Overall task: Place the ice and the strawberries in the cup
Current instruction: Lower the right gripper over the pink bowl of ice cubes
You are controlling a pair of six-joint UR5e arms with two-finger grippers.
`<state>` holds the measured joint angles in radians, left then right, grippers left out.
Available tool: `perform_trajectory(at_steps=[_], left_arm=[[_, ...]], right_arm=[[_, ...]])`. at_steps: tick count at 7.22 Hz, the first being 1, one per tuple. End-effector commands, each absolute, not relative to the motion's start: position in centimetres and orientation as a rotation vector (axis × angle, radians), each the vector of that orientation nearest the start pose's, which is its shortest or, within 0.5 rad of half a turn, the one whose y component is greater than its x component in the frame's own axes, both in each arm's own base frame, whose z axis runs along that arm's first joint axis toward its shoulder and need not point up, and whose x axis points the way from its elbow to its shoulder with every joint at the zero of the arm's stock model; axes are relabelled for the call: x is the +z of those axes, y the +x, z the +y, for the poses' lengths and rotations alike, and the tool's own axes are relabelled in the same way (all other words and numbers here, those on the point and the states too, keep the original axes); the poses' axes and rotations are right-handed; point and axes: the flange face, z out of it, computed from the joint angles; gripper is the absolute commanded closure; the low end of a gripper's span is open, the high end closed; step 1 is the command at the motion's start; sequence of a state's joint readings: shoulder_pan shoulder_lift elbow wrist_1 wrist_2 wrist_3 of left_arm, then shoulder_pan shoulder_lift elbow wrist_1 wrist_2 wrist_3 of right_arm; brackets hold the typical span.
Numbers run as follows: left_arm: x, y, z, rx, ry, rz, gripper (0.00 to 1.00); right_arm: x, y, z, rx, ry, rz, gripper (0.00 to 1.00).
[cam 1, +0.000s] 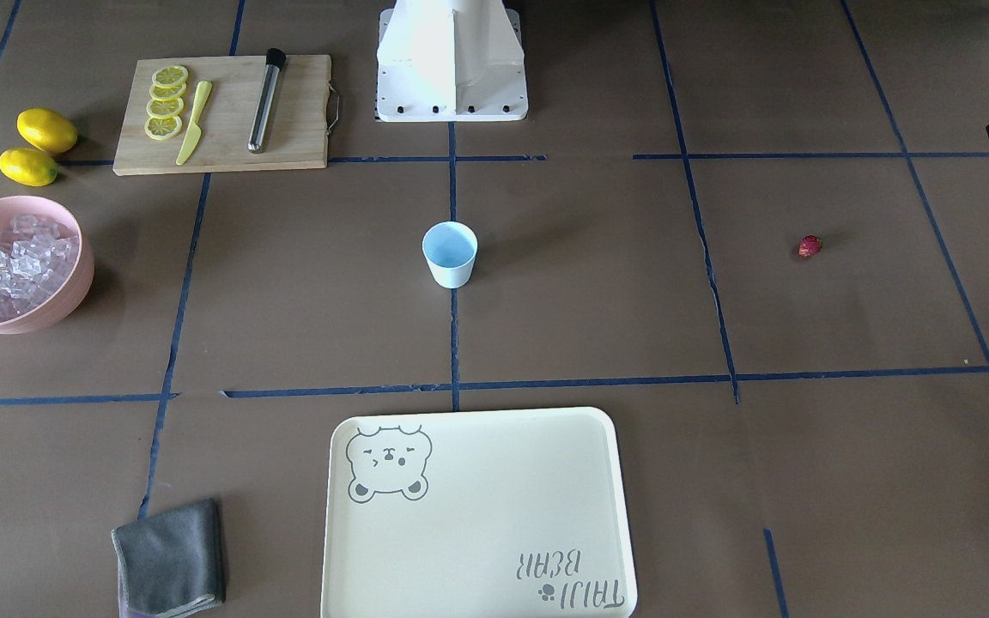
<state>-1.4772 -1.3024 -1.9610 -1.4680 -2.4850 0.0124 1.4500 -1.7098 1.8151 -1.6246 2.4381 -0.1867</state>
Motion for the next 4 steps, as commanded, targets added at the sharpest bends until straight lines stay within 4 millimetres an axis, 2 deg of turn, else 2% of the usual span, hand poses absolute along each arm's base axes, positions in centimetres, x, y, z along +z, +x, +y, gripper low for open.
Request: perform_trajectory(at_steps=[1,2,3,4], left_arm=[[58.4,-1.9,-38.1,0.105,-0.022,0.915,0.0],[58.4,-1.9,-38.1,0.105,-0.022,0.915,0.0],[58.5,-1.9,-38.1,0.104,-0.024,0.914,0.0],[58.5,-1.9,-38.1,0.103,-0.025,0.914,0.0]], right_arm=[[59.3,-4.9,-42.9,-0.287,0.155,-0.825,0.02],[59.2,-7.4,-42.4,-0.259,0.181,-0.798,0.02],[58.9,-9.9,-42.0,-0.225,0.135,-0.811,0.02],[58.5,-11.8,-41.9,-0.255,0.13,-0.811,0.02]])
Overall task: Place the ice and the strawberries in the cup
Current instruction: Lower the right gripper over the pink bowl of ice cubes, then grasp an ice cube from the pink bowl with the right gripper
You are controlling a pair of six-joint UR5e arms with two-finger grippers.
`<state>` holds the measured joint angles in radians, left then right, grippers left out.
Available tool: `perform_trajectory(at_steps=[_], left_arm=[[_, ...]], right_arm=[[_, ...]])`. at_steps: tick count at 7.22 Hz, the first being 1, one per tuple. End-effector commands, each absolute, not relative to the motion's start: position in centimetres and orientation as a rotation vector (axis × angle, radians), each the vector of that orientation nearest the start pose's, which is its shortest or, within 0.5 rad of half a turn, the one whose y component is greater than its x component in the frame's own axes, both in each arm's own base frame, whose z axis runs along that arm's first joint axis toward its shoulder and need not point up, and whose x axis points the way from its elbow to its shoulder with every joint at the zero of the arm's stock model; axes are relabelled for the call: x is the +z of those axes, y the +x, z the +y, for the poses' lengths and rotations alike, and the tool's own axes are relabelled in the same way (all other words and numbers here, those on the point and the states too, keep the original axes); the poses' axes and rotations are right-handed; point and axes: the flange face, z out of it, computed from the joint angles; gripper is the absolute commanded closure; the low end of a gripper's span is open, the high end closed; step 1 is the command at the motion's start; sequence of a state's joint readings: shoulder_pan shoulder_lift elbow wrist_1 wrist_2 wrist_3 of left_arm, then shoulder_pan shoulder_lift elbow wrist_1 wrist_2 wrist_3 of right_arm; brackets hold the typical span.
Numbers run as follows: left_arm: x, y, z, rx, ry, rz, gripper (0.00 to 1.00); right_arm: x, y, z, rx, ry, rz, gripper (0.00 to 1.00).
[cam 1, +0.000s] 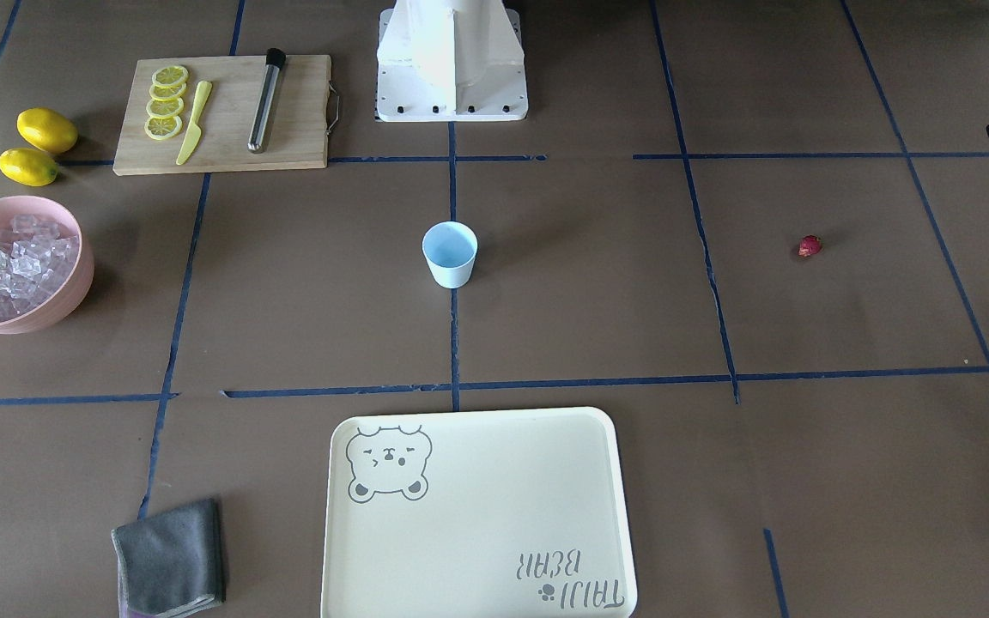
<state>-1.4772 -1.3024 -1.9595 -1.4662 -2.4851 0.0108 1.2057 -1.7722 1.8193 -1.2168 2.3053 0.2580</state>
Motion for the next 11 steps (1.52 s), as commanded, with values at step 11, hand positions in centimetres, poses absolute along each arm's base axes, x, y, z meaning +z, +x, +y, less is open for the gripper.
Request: perform_trajectory(at_steps=[11], left_arm=[[58.5,-1.9,-38.1,0.103,-0.025,0.914,0.0]], right_arm=[[58.2,-15.8,-41.2,-0.3,0.15,-0.768,0.31]])
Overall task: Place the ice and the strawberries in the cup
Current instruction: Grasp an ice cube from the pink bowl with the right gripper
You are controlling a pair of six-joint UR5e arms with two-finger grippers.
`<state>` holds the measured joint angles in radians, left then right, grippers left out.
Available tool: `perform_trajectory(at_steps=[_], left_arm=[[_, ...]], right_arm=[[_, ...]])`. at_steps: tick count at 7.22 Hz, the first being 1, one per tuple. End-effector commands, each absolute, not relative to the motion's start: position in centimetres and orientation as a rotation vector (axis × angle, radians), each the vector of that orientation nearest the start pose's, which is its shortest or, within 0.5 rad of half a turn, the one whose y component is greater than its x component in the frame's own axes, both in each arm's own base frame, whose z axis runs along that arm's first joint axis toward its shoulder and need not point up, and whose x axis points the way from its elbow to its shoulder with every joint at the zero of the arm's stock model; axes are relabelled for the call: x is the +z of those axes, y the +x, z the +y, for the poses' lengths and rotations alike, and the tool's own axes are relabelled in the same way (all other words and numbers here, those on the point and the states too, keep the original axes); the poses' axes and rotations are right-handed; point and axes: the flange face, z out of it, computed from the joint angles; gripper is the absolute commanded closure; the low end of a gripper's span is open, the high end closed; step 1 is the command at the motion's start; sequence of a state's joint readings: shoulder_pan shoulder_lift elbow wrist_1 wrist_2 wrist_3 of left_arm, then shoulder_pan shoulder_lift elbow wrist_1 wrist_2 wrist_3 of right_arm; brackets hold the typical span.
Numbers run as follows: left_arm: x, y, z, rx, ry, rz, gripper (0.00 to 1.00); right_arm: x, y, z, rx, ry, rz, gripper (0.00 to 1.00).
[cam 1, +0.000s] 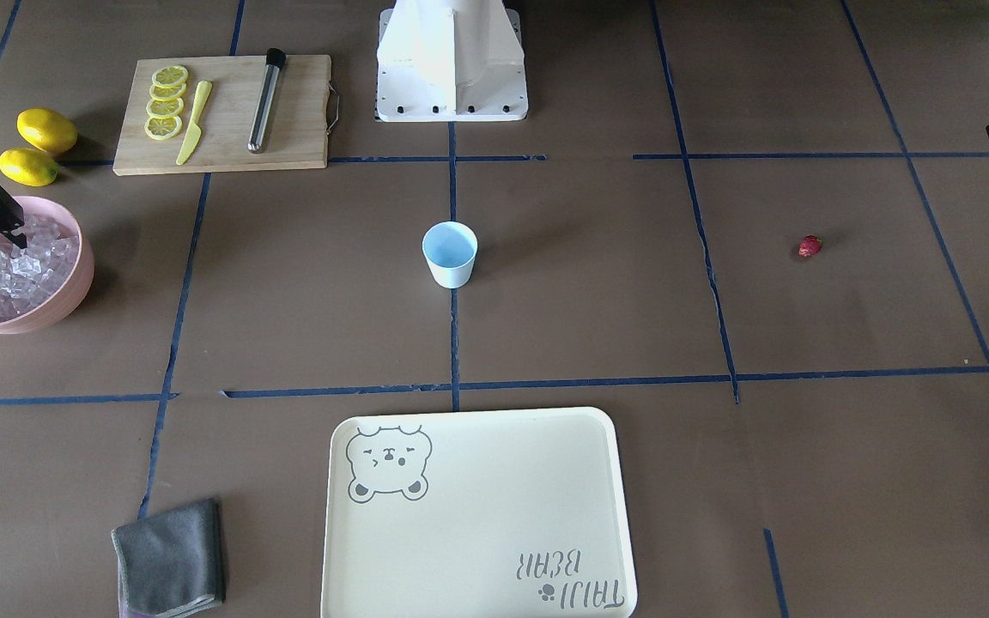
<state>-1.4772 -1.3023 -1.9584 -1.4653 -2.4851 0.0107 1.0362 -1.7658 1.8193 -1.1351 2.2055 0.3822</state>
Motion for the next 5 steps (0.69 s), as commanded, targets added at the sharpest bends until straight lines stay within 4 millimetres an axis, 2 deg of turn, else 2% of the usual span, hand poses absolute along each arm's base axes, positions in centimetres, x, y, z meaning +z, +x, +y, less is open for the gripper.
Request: perform_trajectory(at_steps=[1,2,5], left_arm=[[58.5,-1.9,-38.1,0.104,-0.024,0.914,0.0],[58.5,-1.9,-38.1,0.103,-0.025,0.914,0.0],[58.5,-1.9,-38.1,0.104,-0.024,0.914,0.0]], right_arm=[[58.4,-15.8,-41.2,-0.3,0.147,-0.767,0.42],[58.4,-15.8,-41.2,-0.3,0.148,-0.767,0.56],[57.2,-15.4,-40.8,-0.302,0.166,-0.776,0.84]])
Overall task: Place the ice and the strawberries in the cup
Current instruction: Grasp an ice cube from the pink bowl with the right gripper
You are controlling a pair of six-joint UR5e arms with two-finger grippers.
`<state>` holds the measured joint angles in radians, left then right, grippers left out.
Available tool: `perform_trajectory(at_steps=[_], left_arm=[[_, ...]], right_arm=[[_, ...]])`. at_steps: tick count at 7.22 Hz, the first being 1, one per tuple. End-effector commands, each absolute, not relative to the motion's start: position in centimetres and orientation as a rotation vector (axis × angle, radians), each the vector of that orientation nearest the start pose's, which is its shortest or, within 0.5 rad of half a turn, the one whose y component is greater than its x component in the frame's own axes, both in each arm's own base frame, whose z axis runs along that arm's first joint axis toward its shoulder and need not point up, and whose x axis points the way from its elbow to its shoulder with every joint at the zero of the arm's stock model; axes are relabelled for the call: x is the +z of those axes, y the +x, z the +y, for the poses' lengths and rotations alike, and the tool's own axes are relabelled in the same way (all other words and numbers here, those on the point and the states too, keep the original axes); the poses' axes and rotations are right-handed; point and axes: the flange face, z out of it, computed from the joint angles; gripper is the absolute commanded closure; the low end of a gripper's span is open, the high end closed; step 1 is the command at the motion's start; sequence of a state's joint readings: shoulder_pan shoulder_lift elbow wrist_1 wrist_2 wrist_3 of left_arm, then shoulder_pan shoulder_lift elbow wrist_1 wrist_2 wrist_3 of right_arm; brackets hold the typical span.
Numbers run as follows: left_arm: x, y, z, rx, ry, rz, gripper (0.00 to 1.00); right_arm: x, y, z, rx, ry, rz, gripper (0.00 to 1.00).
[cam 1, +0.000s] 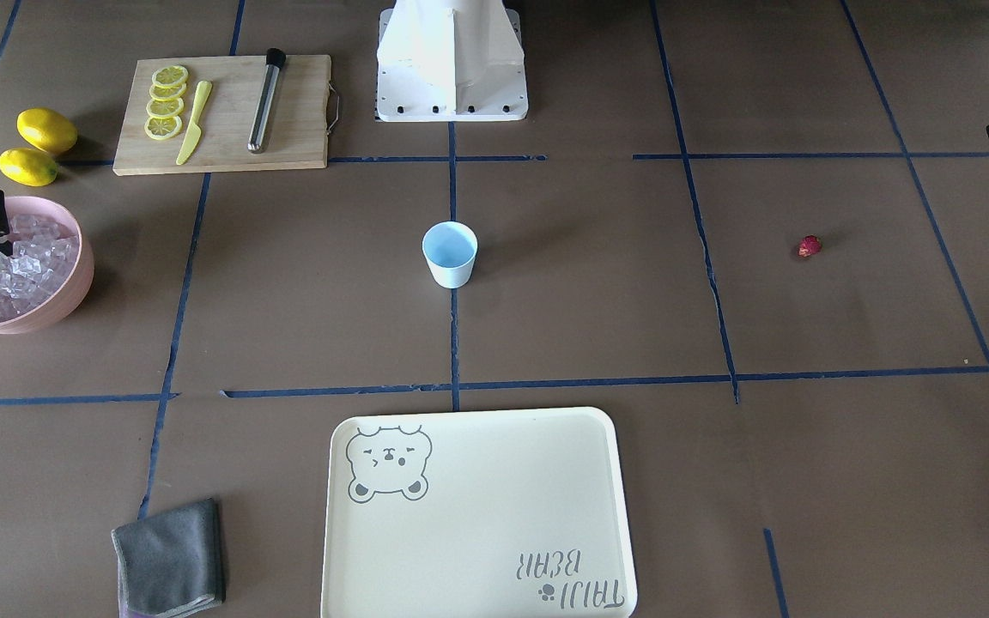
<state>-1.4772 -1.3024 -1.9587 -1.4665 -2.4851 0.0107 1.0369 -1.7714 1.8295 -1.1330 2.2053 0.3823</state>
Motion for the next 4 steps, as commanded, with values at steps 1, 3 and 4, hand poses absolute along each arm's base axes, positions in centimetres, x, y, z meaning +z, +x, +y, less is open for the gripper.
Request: perform_trajectory(at_steps=[1,3,4], left_arm=[[58.4,-1.9,-38.1,0.105,-0.021,0.915,0.0],[58.5,-1.9,-38.0,0.104,-0.024,0.914,0.0],[58.5,-1.9,-38.0,0.104,-0.024,0.914,0.0]], right_arm=[[56.4,-14.7,-40.3,-0.299,0.18,-0.782,0.96],[54.2,-11.6,-38.5,-0.265,0.214,-0.796,0.97],[51.9,-11.1,-38.0,-0.266,0.249,-0.812,0.97]])
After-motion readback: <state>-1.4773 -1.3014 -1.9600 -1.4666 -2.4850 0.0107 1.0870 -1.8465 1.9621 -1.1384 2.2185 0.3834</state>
